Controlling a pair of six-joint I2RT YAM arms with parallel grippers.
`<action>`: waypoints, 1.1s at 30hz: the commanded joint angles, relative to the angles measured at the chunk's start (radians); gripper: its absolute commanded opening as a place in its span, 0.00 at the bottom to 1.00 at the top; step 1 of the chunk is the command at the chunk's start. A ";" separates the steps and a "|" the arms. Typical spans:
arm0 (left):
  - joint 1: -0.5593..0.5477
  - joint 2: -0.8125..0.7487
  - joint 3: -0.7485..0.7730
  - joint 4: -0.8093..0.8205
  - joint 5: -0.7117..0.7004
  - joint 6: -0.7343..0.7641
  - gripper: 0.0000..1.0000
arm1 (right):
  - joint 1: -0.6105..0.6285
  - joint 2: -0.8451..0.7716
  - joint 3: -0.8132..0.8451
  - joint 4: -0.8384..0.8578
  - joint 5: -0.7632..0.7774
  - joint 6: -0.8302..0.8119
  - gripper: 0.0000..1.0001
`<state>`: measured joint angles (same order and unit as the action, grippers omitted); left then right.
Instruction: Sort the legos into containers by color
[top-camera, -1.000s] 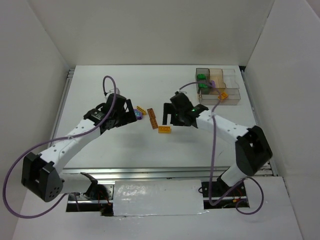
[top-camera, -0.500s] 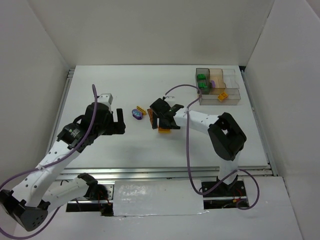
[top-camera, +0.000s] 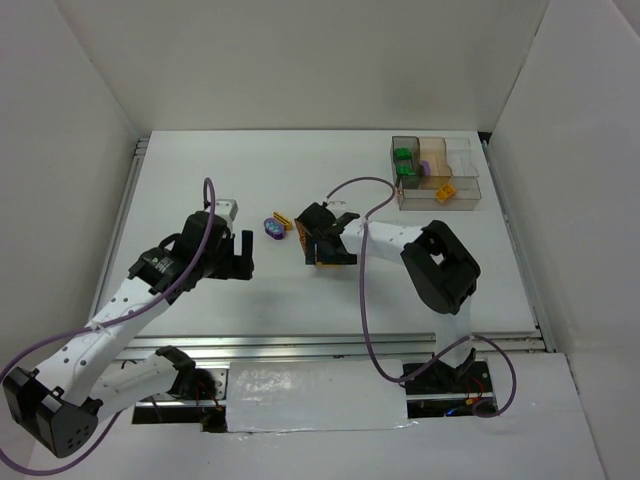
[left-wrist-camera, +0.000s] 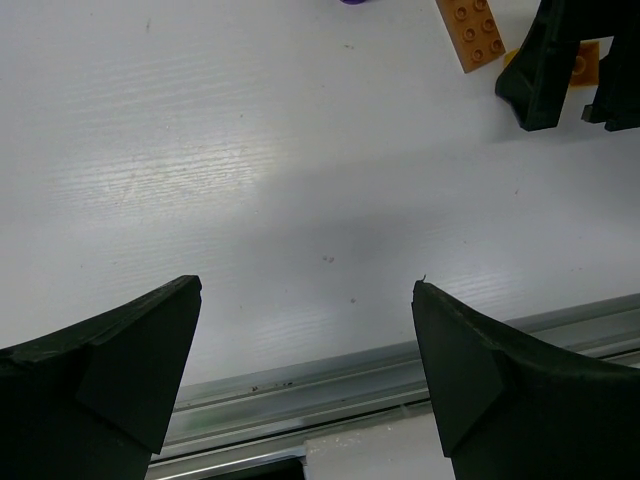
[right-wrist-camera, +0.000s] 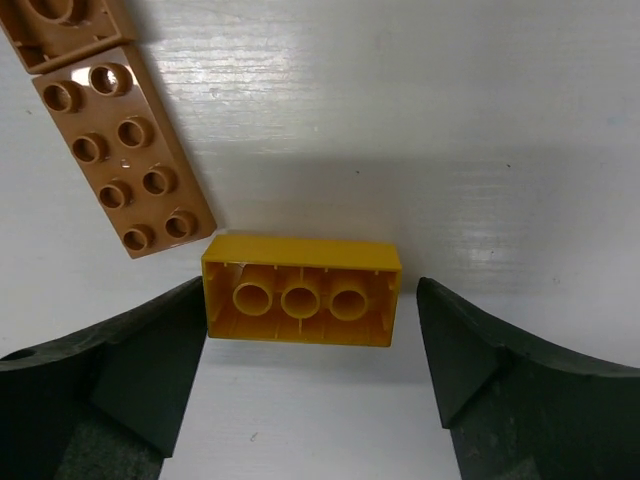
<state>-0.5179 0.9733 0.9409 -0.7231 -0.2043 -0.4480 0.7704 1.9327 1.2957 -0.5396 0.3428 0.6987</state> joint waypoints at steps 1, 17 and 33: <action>0.005 -0.004 0.006 0.039 0.014 0.017 1.00 | 0.010 0.017 0.031 0.027 -0.007 -0.001 0.88; 0.007 -0.010 0.001 0.045 0.023 0.022 1.00 | -0.066 -0.216 -0.062 0.018 0.108 -0.054 0.52; 0.019 -0.021 -0.005 0.051 0.037 0.029 1.00 | -0.629 -0.022 0.388 -0.022 0.183 -0.396 0.52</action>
<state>-0.5060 0.9726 0.9390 -0.7017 -0.1780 -0.4435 0.1440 1.8206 1.6009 -0.5438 0.4839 0.3775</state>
